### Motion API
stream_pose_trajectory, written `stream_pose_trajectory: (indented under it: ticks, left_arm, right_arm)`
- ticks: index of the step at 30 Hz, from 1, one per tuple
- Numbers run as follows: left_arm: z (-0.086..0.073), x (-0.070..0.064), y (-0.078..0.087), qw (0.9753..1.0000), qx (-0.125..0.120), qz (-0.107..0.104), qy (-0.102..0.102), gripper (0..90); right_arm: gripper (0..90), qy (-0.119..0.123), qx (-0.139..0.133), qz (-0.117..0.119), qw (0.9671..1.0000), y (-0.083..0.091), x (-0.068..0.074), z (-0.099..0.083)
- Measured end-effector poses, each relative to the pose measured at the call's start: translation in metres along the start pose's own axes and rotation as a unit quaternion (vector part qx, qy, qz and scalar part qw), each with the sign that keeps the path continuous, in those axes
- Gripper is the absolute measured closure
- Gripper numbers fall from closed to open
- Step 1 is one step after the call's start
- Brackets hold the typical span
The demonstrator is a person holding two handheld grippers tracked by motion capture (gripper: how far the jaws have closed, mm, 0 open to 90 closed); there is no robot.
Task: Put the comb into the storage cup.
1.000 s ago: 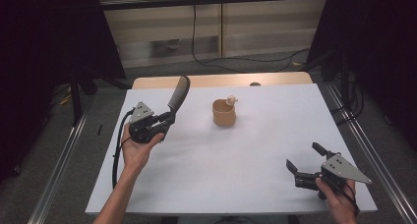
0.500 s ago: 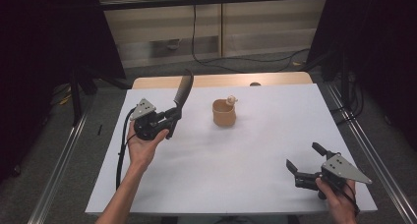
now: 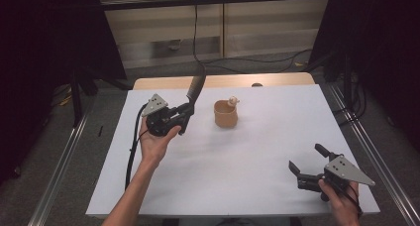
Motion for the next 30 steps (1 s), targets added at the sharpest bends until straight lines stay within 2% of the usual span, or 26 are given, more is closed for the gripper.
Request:
stream_pose_trajectory:
  ticks: [5, 7, 8, 11, 14, 17, 18, 20, 30]
  left_arm:
    - [0.005, -0.002, -0.006, 0.9999, -0.013, -0.004, 0.006, 72.6]
    - [0.007, -0.003, -0.008, 0.9999, -0.012, -0.002, 0.004, 72.6]
    - [0.007, -0.004, -0.009, 0.9999, -0.011, -0.006, 0.011, 72.6]
    - [0.01, -0.008, -0.012, 1.0, -0.008, -0.004, 0.002, 72.6]
    - [0.015, -0.01, -0.016, 0.9999, -0.014, -0.003, -0.008, 72.6]
    - [0.02, -0.012, -0.02, 0.9997, -0.021, -0.005, -0.008, 72.6]
    - [0.021, -0.011, -0.022, 0.9997, -0.02, -0.003, -0.014, 72.7]
    - [0.023, -0.013, -0.026, 0.9997, -0.021, -0.007, -0.008, 72.6]
    - [0.036, -0.02, -0.043, 0.9995, -0.026, -0.012, -0.014, 72.6]
  right_arm:
    - [0.0, -0.001, 0.0, -0.001, 1.0, 0.0, 0.0, 0.0]
    - [0.0, -0.001, -0.001, 0.0, 1.0, 0.0, 0.0, 0.0]
    - [0.0, -0.001, -0.002, 0.0, 1.0, 0.0, 0.0, 0.0]
    - [0.0, -0.001, -0.001, 0.001, 1.0, 0.0, 0.0, 0.0]
    - [0.0, -0.002, -0.001, 0.001, 1.0, 0.0, 0.0, 0.0]
    - [0.0, -0.002, -0.002, 0.003, 1.0, 0.0, 0.0, 0.0]
    - [0.0, -0.002, -0.001, 0.001, 1.0, 0.0, 0.0, 0.0]
    - [0.0, -0.002, -0.002, 0.002, 1.0, 0.0, 0.0, 0.0]
    - [0.0, -0.002, -0.003, 0.002, 1.0, 0.0, 0.0, 0.001]
Point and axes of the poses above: each handheld gripper's, and its own axes: y roughly backward along the jaws, z roughly out of its top, x roughly to its left, the point moved 10 cm from there along -y, roughly forward along the jaws, and after that the axes turned 4 degrees about -z, right-handed, at the moved point
